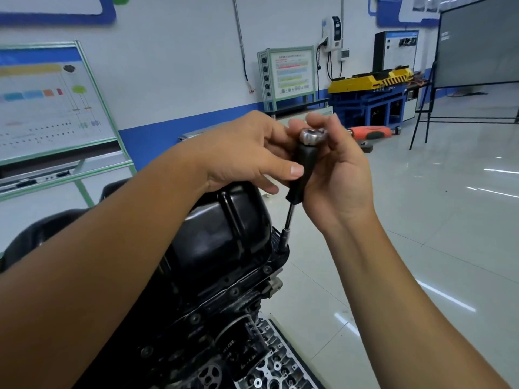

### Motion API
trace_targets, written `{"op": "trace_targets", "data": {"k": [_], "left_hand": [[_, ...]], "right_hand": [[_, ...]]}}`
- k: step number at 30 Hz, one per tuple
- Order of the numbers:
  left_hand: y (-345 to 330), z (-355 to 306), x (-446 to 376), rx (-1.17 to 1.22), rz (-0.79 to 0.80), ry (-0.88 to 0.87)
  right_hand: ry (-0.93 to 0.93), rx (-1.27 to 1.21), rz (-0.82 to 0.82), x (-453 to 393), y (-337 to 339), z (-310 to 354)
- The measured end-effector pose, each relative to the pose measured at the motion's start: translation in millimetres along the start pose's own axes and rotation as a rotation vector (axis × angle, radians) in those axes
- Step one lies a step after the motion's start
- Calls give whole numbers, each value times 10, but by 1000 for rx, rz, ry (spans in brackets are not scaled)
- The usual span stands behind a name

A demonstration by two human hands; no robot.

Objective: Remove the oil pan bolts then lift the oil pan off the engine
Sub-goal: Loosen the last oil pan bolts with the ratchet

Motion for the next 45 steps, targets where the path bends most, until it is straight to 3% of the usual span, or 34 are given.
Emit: {"op": "trace_targets", "data": {"k": [2,5,7,8,11,13,15,18,21,23,27,30,32,36,37,40,42,45], "left_hand": [[2,-9,5,-34,4,-16],[7,-28,0,-90,-52,-13],[-33,-31,-11,-113,-109,-25],[-65,-33,-22,-93,-138,-34],[-132,-30,-52,8,-192,-44],[-94,-31,-42,24,-134,-10],[-38,-30,-15,19,-41,11],[-7,-31,6,-34,-52,-2],[-18,-35,-5,-85,-102,9],[-22,-32,-9,-97,-131,29],[-96,-53,7,-31,-115,46],[-76,-46,18,-28,-60,61],[-36,-47,28,-58,-44,54],[-6,-75,39,-97,-63,41],[-5,-80,40,-94,-64,44],[-34,-70,22,-62,-101,72],[-93,-64,7,-51,-126,63],[-114,-58,1,5,-129,51]], "right_hand": [[116,107,22,40,25,4],[473,505,-7,110,28,8],[603,656,-45,132,12,-13],[578,614,-59,133,1,-30],[242,197,-55,58,-76,-60],[53,29,-94,-15,-77,-32],[11,-12,-85,-27,-67,2],[225,164,10,69,-68,8],[625,712,-16,170,-29,-13],[716,790,-66,196,0,-56],[220,116,-118,130,-111,-54],[-4,-12,-107,82,-83,21],[62,64,-68,112,-64,24],[617,647,-125,215,-32,-16],[645,661,-135,199,-2,-37],[264,200,-135,122,-67,-36],[17,29,-142,65,-85,-9],[29,97,-116,41,-120,-19]]}}
Point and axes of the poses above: each hand's wrist, its own x-axis away from the middle knuckle, its own y-axis out of the back of the hand, z = x × y, the point moved 1 cm from there along -x, towards the middle knuckle, and after that the axes turned 4 degrees about -z, right-handed, at the moved point
